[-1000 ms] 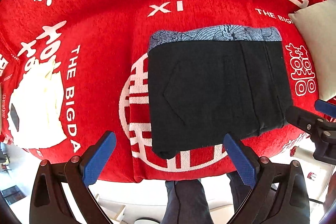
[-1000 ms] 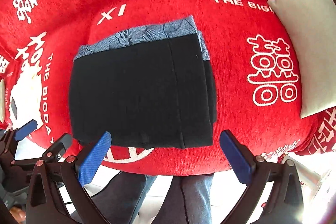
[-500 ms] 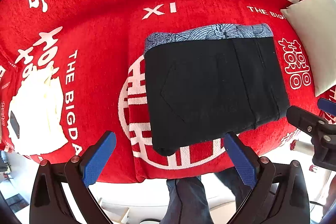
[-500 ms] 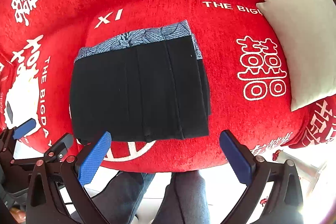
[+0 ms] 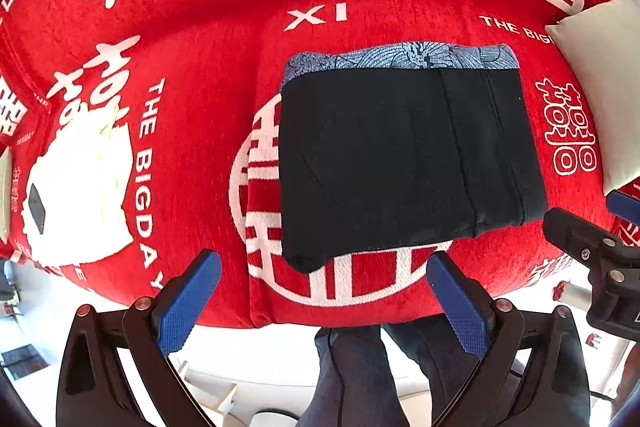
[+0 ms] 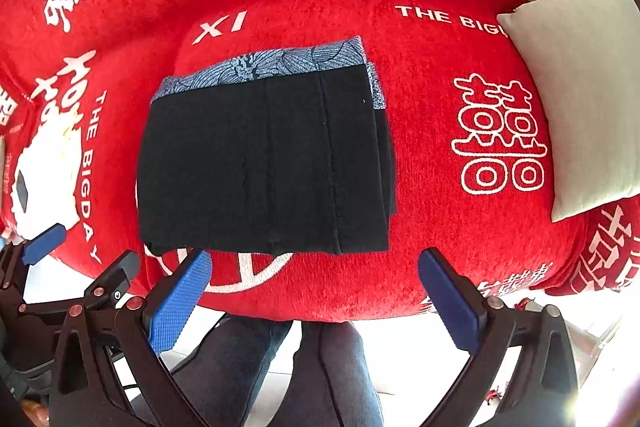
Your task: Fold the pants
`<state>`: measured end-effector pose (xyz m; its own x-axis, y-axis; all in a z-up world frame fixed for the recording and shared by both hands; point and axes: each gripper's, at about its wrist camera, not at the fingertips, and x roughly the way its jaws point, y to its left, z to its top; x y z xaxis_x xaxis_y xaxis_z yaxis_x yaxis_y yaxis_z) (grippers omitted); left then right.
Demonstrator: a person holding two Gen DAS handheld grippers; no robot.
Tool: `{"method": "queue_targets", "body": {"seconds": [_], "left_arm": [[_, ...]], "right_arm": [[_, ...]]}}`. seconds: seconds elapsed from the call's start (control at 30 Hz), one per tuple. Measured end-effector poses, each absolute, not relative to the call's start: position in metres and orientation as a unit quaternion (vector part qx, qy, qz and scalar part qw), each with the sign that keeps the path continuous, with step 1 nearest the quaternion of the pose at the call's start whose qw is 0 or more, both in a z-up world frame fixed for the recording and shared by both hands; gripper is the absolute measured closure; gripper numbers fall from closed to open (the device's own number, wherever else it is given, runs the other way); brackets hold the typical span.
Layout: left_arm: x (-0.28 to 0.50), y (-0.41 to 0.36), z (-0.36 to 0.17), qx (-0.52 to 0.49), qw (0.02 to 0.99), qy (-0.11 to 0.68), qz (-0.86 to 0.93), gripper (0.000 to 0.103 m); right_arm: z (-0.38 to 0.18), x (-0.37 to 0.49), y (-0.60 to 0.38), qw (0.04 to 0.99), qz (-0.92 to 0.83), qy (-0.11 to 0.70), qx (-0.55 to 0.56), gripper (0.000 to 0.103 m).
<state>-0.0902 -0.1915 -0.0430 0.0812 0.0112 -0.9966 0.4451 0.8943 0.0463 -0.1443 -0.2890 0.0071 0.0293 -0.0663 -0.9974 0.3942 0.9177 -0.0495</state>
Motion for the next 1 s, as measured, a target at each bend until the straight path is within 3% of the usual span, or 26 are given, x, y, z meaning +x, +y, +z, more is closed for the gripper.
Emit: {"method": "queue_targets", "body": {"seconds": [1.0], "left_arm": [[-0.0904, -0.193, -0.0419, 0.176, 0.714, 0.662, -0.143, 0.0]], "right_arm": [[0.0091, -0.1378, -0.2838, 0.711, -0.15, 0.68, 0.102, 0.0]]}}
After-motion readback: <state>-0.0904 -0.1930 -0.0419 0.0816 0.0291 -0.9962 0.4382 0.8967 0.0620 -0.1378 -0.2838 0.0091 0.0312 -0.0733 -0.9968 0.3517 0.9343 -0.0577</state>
